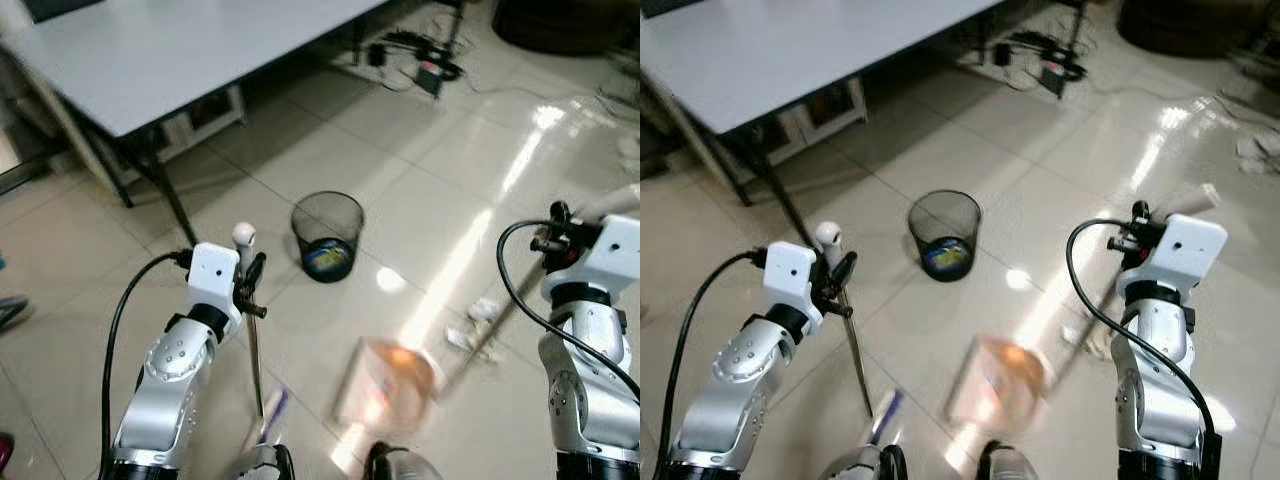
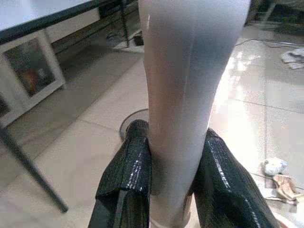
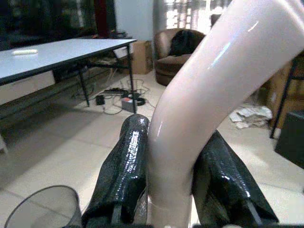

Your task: Sweep floor

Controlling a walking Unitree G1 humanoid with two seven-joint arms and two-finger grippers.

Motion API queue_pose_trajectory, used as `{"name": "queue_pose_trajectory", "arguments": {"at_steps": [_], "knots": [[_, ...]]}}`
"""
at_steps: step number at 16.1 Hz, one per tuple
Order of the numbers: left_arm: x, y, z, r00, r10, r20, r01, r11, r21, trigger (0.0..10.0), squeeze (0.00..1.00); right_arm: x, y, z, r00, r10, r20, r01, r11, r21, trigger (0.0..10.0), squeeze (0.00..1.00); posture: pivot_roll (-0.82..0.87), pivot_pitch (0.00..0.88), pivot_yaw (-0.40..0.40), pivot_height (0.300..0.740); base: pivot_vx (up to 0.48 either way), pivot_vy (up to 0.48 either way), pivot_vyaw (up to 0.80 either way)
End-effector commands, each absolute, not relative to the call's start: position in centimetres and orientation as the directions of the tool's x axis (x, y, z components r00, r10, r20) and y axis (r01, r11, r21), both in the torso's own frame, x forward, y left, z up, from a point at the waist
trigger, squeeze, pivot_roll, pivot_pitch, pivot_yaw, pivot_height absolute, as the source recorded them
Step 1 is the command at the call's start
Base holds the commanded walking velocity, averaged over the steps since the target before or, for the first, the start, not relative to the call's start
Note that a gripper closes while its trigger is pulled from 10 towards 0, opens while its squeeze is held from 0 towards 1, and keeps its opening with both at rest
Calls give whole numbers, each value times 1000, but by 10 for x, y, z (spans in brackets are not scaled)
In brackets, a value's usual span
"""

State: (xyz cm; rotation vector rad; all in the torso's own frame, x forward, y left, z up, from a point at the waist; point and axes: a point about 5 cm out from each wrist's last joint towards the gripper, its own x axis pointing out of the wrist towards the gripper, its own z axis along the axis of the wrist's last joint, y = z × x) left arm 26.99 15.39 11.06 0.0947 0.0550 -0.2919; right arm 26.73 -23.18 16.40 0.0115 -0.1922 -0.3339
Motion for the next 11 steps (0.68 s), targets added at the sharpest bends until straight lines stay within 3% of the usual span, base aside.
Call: {"name": "queue_pose_trajectory", "arguments": {"at_steps": [1, 7, 11], "knots": [[274, 155, 125, 958, -285, -18, 285, 952, 115, 10000, 0, 268, -234, 182, 912, -319, 259, 326, 945, 17, 10000, 0, -31, 160, 37, 740, 0, 0, -800], [286, 154, 139, 963, -268, 36, 263, 958, 113, 10000, 0, 276, -239, 188, 907, -333, 257, 342, 940, 12, 10000, 0, -40, 103, 11, 740, 0, 0, -800], [282, 158, 136, 961, -275, 13, 272, 954, 124, 10000, 0, 273, -231, 171, 915, -356, 188, 352, 934, 56, 10000, 0, -24, 75, 31, 740, 0, 307, -800]]}}
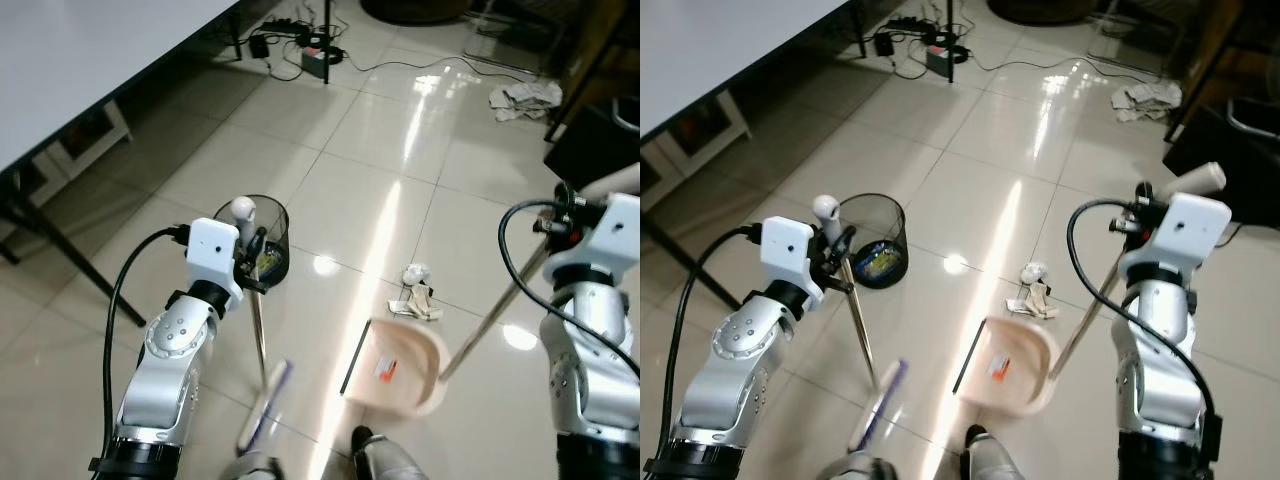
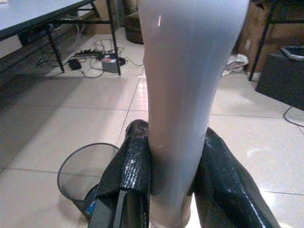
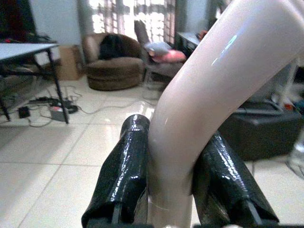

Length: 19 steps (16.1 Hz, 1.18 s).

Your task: Sweep floor

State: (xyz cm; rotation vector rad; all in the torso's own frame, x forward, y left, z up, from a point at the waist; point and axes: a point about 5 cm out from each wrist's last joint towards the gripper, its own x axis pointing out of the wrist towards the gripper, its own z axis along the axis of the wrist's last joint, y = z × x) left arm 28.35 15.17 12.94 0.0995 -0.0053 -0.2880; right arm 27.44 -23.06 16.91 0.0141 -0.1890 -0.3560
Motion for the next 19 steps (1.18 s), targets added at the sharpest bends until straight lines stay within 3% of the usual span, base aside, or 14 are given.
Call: {"name": "queue_pose_trajectory", "arguments": {"at_steps": [1, 5, 9, 19], "knots": [[284, 160, 137, 962, -274, 13, 270, 954, 130, 10000, 0, 273, -230, 168, 915, -364, 173, 355, 931, 82, 10000, 0, -17, 78, 31, 740, 0, 375, -800], [288, 165, 143, 957, -291, 20, 284, 945, 164, 10000, 0, 271, -226, 163, 913, -378, 153, 367, 925, 95, 10000, 0, -16, 89, 63, 740, 0, 458, -692], [289, 162, 141, 952, -305, 13, 299, 941, 160, 10000, 0, 263, -230, 163, 904, -398, 158, 389, 917, 87, 10000, 0, -24, 95, 66, 740, 0, 405, 0], [285, 151, 133, 956, -293, 8, 288, 945, 157, 10000, 0, 271, -222, 171, 937, -306, 169, 304, 952, 38, 10000, 0, -39, 111, 54, 740, 0, -480, 0]]}}
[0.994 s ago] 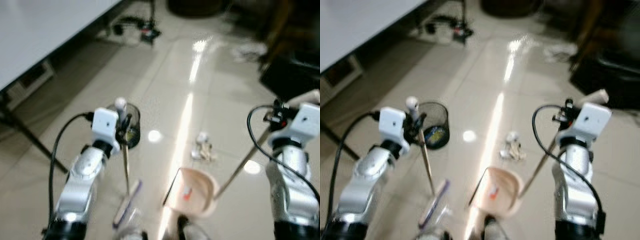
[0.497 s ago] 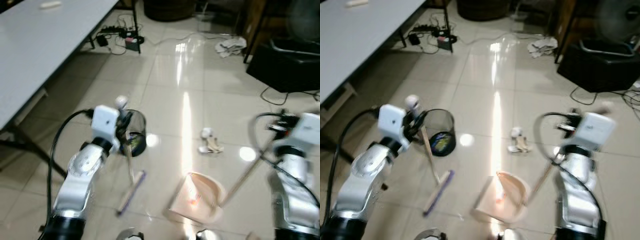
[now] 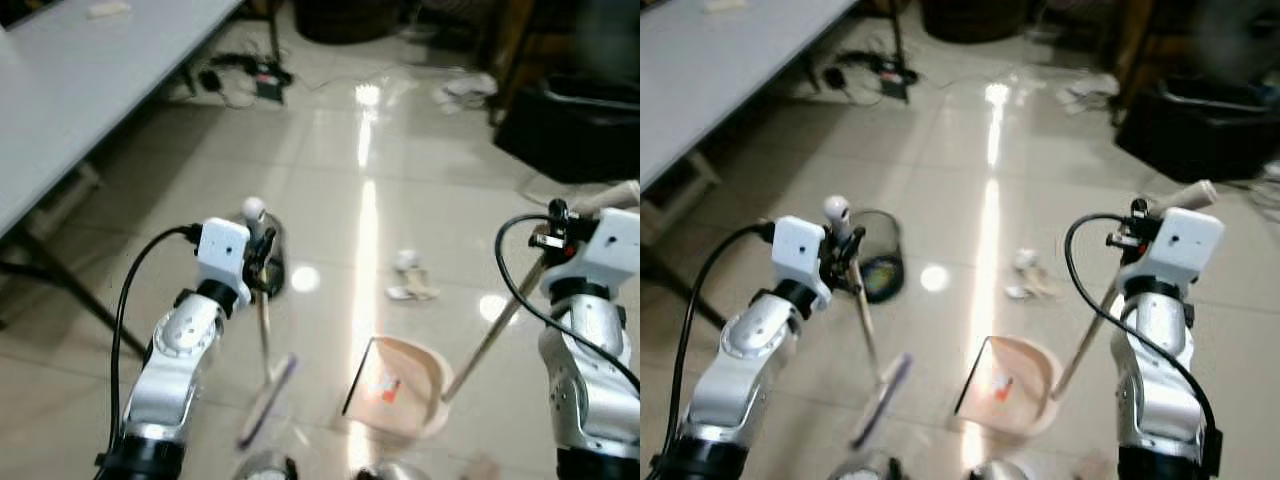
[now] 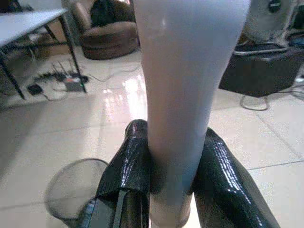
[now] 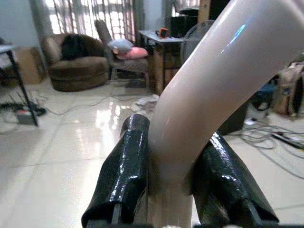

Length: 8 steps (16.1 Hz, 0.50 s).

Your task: Sweep floor

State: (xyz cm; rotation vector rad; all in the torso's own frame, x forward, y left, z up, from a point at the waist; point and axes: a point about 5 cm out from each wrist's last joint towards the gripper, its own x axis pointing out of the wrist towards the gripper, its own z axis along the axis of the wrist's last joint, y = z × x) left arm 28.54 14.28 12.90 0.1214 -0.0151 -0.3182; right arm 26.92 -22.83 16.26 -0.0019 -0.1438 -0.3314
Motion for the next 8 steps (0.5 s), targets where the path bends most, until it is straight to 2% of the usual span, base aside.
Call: {"name": "queue_pose_trajectory", "arguments": {"at_steps": [1, 8], "knots": [[285, 151, 133, 956, -294, 6, 290, 944, 157, 10000, 0, 270, -221, 169, 938, -307, 163, 305, 952, 41, 10000, 0, -40, 112, 57, 740, 0, -480, 0], [285, 147, 132, 954, -300, 7, 295, 944, 150, 10000, 0, 271, -217, 169, 947, -282, 151, 286, 958, -5, 10000, 0, -47, 114, 52, 740, 0, -480, 0]]}}
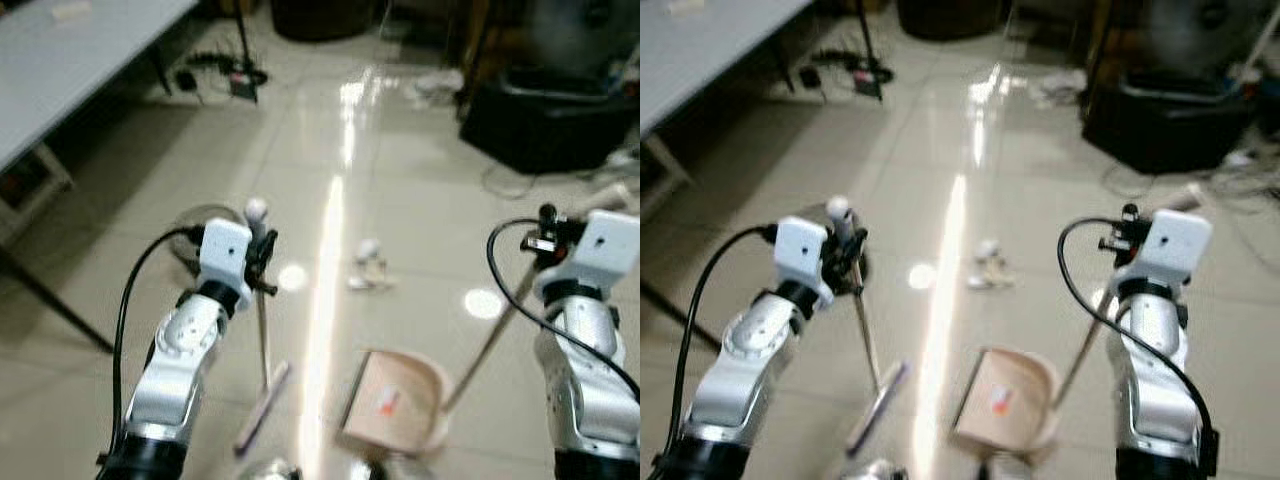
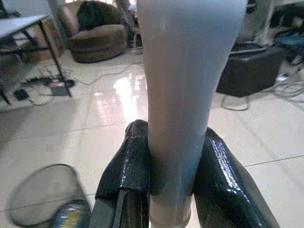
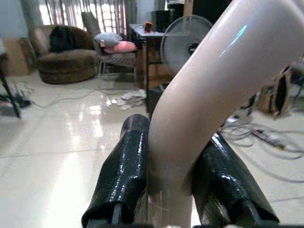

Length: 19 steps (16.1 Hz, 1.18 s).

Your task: Sweep floor

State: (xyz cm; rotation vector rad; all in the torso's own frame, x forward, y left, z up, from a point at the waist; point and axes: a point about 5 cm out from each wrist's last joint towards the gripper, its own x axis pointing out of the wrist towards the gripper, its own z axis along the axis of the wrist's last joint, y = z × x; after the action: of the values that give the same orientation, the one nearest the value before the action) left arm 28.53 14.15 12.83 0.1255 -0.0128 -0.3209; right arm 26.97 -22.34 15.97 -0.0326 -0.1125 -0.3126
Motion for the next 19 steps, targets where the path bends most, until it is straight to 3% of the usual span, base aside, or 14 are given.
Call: {"name": "queue_pose_trajectory", "arguments": {"at_steps": [1, 4, 10, 14, 19], "knots": [[285, 147, 132, 954, -300, 6, 296, 943, 150, 10000, 0, 272, -216, 169, 949, -279, 149, 283, 959, -9, 10000, 0, -47, 114, 51, 740, 0, -480, 606], [284, 148, 132, 954, -301, 5, 296, 943, 153, 10000, 0, 273, -215, 169, 951, -272, 149, 276, 961, -4, 10000, 0, -43, 115, 53, 740, 0, -480, 800], [286, 146, 134, 952, -306, 17, 299, 940, 162, 10000, 0, 272, -218, 169, 945, -291, 149, 294, 956, 5, 10000, 0, -46, 111, 55, 740, 0, -457, 0], [287, 140, 133, 948, -318, 27, 312, 940, 135, 10000, 0, 271, -216, 166, 952, -274, 138, 279, 960, -15, 10000, 0, -54, 101, 57, 740, 320, 269, 0], [288, 142, 133, 952, -305, 23, 301, 947, 114, 10000, 0, 269, -219, 162, 955, -270, 121, 277, 959, -51, 10000, 0, -57, 99, 57, 740, 0, 53, 0]]}}
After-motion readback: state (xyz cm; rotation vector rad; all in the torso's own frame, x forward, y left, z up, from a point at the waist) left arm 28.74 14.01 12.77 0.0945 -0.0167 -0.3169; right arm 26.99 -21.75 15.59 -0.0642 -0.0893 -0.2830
